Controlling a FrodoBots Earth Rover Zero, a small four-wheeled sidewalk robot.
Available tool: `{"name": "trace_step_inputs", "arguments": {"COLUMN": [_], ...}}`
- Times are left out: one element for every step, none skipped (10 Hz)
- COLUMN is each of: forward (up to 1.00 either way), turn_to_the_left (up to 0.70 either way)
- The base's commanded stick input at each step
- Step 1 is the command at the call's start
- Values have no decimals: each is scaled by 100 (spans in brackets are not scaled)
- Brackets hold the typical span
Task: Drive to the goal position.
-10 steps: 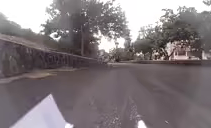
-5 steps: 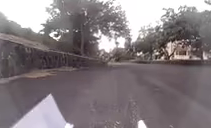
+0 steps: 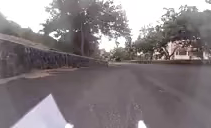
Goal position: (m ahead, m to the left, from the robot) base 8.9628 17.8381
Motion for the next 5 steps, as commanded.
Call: {"name": "trace_step_inputs", "arguments": {"forward": [20, 20, 20, 20, 20], "turn_to_the_left": [0, 0, 0, 0, 0]}}
